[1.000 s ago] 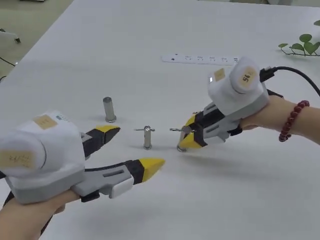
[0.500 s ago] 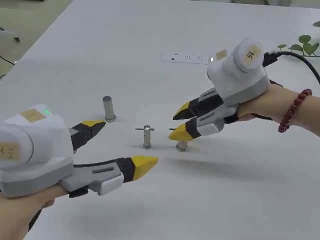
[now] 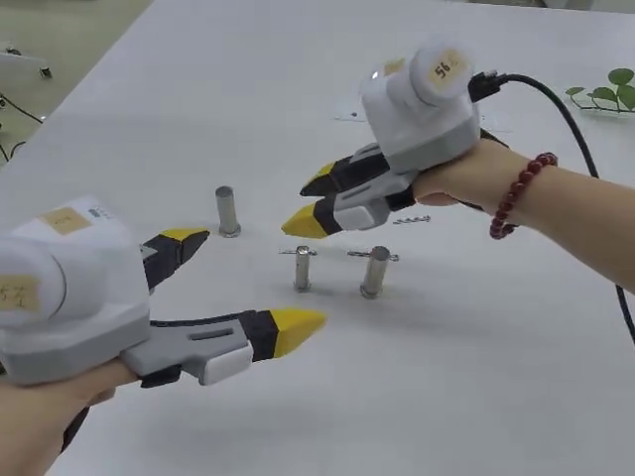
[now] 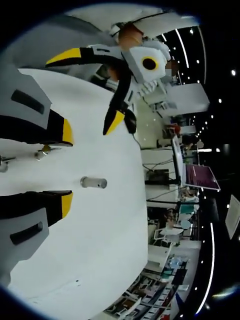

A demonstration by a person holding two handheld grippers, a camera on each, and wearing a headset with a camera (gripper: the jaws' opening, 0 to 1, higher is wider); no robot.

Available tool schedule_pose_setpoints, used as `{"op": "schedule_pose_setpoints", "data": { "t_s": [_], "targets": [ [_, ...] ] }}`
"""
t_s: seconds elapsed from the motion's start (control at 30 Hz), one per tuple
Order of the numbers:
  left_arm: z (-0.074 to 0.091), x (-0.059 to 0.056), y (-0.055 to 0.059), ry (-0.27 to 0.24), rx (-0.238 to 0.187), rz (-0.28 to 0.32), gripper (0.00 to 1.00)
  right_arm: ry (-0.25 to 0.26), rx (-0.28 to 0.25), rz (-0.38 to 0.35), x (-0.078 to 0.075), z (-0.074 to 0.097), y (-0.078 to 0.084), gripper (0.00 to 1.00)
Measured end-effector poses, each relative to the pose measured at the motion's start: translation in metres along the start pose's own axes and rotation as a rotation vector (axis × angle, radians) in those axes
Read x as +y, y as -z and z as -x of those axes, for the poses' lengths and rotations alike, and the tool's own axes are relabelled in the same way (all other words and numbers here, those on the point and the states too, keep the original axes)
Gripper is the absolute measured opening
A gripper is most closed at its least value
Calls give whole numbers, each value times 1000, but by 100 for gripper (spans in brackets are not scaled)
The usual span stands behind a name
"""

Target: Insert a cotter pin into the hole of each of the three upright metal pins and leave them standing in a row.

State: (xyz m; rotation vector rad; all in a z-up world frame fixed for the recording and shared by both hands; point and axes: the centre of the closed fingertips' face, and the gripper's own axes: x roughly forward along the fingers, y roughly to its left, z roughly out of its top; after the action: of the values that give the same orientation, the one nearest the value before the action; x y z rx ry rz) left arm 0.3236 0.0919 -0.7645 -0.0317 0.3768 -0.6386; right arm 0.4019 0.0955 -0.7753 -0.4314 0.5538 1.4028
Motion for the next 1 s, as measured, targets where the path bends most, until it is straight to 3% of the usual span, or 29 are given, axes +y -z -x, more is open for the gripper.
{"op": "schedule_pose_setpoints", "data": {
  "t_s": [0.1, 0.3, 0.5, 0.73, 0.9, 1.0],
  "targets": [
    [0, -2, 1, 9, 4, 8, 93, 20, -10, 21, -6, -11, -4, 37],
    [0, -2, 0, 9, -7, 7, 99, 27, -59, -28, -16, -29, -12, 37],
    [0, 0, 2, 3, -4, 3, 99, 38, -76, -17, -21, -49, -17, 37],
    [0, 0, 5, 1, 4, 2, 99, 44, -74, 5, -21, -71, -19, 36],
    [-1, -2, 7, 4, 9, 2, 98, 63, -59, 31, -29, -90, -17, 34],
    [-2, -2, 8, 6, 11, 5, 97, 77, -56, 44, -31, -93, -16, 32]
  ]
}}
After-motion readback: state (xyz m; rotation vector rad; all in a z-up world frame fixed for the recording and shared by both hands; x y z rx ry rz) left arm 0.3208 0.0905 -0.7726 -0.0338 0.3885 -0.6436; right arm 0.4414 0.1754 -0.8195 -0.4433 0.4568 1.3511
